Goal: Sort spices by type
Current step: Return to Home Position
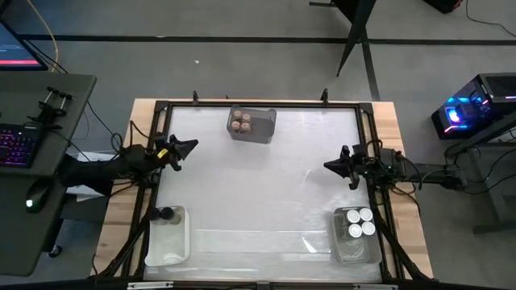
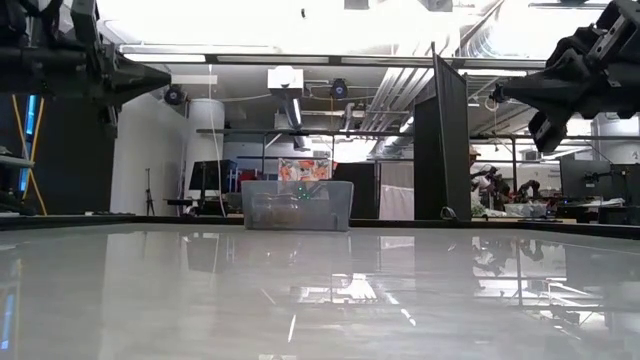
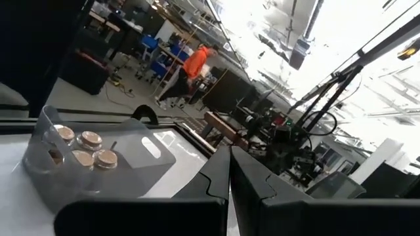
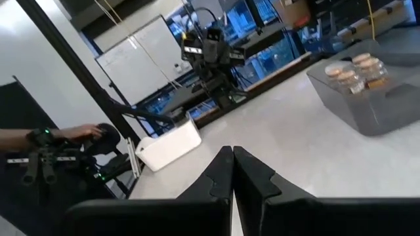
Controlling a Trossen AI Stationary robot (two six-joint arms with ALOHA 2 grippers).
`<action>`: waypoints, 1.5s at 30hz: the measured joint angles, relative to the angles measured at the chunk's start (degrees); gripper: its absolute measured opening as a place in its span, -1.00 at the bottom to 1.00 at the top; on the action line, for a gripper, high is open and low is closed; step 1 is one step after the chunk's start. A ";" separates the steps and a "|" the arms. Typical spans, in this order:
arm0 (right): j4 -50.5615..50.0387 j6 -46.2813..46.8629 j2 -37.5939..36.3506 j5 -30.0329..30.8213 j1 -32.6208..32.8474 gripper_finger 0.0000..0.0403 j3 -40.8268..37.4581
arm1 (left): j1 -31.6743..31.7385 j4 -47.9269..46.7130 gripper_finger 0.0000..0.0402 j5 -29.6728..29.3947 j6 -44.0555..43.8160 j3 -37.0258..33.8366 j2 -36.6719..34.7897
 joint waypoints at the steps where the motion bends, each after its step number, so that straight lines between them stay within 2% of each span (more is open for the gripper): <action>1: -0.44 0.00 0.20 0.01 0.00 -1.00 0.00 | 0.00 0.07 -1.00 0.00 0.00 0.00 0.00; 16: -1.34 0.00 0.26 0.04 0.00 -1.00 0.02 | -0.98 -0.07 -1.00 0.01 0.72 0.00 -0.03; 19: -1.37 0.00 0.26 0.04 0.00 -1.00 0.02 | -1.13 -1.44 -1.00 0.74 9.62 0.00 -0.02; 23: -1.42 0.00 0.26 0.04 0.00 -1.00 0.04 | -1.75 -4.46 -1.00 8.10 20.90 0.00 -0.04; 28: -1.47 0.00 0.28 0.04 0.00 -1.00 0.04 | -2.12 -6.75 -1.00 13.83 27.16 0.00 -0.04; 45: -1.51 0.00 0.28 0.04 0.00 -1.00 0.04 | -1.95 -6.88 -1.00 14.67 24.54 0.00 -0.04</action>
